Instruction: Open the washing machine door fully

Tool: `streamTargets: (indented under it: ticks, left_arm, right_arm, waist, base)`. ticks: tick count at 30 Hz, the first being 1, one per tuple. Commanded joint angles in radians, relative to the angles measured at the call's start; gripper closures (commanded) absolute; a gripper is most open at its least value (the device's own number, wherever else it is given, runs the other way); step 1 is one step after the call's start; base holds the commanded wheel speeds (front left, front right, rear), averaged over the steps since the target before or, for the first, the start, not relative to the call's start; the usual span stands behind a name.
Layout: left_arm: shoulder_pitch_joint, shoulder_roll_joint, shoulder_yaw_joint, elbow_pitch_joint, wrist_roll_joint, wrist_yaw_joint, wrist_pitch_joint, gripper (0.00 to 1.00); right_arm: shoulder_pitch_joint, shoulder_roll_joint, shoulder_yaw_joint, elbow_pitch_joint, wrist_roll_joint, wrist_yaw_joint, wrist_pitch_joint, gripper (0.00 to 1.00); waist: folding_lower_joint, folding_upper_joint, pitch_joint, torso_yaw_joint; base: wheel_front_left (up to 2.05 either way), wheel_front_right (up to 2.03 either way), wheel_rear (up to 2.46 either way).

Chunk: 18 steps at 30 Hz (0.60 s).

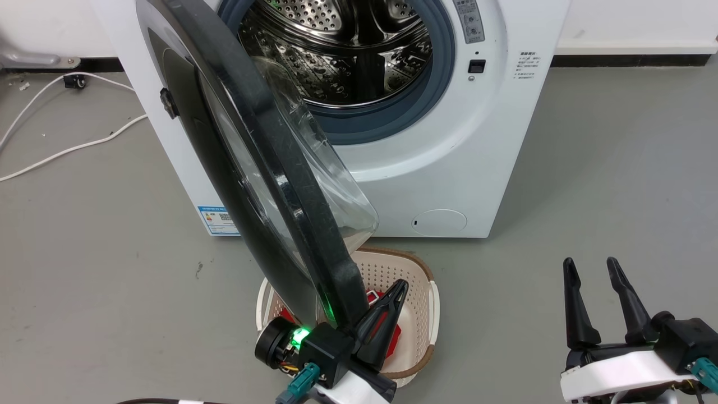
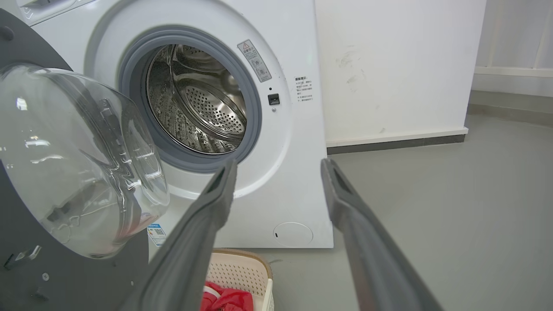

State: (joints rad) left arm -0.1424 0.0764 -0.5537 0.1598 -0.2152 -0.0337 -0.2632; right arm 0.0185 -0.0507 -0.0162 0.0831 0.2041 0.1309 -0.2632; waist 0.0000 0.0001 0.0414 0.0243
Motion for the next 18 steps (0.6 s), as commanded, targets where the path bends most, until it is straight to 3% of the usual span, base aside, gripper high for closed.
streamTargets:
  ticks: [1,18]
  left_arm:
    - [0.002,0.017,0.028,0.011,0.003,0.017,0.000,1.00]
    - [0.121,0.034,0.083,-0.081,-0.027,0.040,-0.001,1.00]
  right_arm:
    - [-0.013,0.001,0.003,0.006,0.006,0.000,-0.002,0.00]
    - [0.006,0.001,0.001,0.022,0.025,0.000,-0.002,0.00]
  waist:
    - [0.0000,-0.0001,0.001,0.004]
    - [0.0000,-0.0001,-0.014,0.082]
  base:
    - [0.00,0.00,0.00]
    - [0.00,0.00,0.00]
